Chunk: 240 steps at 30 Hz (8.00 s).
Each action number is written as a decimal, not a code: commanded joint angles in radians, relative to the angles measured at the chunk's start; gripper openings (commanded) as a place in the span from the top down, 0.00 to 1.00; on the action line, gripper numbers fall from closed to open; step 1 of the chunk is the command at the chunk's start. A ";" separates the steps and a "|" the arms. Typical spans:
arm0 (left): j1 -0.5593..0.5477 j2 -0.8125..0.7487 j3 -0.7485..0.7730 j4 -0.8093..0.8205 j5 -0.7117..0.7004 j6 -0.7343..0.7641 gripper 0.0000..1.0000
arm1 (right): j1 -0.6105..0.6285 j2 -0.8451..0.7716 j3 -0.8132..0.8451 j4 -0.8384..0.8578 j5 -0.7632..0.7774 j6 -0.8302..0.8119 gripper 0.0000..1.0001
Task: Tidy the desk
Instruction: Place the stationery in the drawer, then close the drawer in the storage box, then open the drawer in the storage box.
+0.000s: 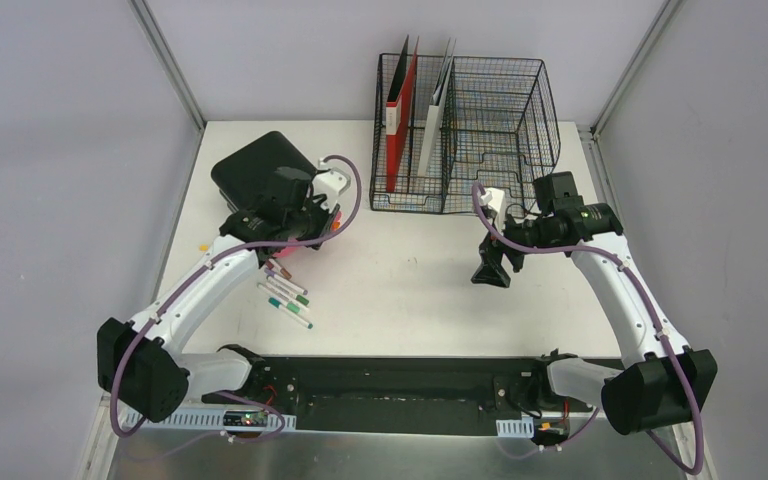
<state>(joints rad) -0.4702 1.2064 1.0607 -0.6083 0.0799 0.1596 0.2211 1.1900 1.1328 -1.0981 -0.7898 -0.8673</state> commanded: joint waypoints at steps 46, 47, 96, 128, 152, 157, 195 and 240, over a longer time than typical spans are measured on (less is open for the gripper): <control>0.206 -0.064 -0.146 0.161 -0.141 0.116 1.00 | -0.124 0.006 -0.026 0.029 -0.008 -0.042 0.18; 0.206 -0.061 -0.146 0.160 -0.153 0.114 1.00 | -0.125 0.005 -0.027 0.029 -0.008 -0.043 0.18; 0.196 -0.012 -0.084 0.119 0.447 0.003 0.53 | -0.145 0.005 -0.035 0.027 -0.021 -0.050 0.18; -0.076 0.267 -0.029 0.094 -0.432 0.093 0.96 | -0.145 0.009 -0.038 0.026 -0.014 -0.058 0.17; -0.076 0.196 -0.024 0.074 -0.465 0.123 0.38 | -0.145 0.011 -0.039 0.024 -0.005 -0.061 0.16; -0.074 0.091 -0.060 0.115 -0.393 0.123 0.38 | -0.146 0.011 -0.039 0.024 -0.005 -0.061 0.16; -0.088 -0.076 -0.311 0.299 -0.784 -0.770 0.75 | -0.153 0.024 -0.043 0.023 0.000 -0.065 0.15; -0.155 0.325 -0.331 0.534 -1.093 -0.911 0.47 | -0.152 0.040 -0.036 0.002 -0.006 -0.081 0.13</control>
<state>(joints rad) -0.6273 1.5490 0.6979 -0.0593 -0.9348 -0.7036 0.0750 1.2282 1.0882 -1.0977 -0.7712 -0.9192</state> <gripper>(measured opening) 0.532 0.869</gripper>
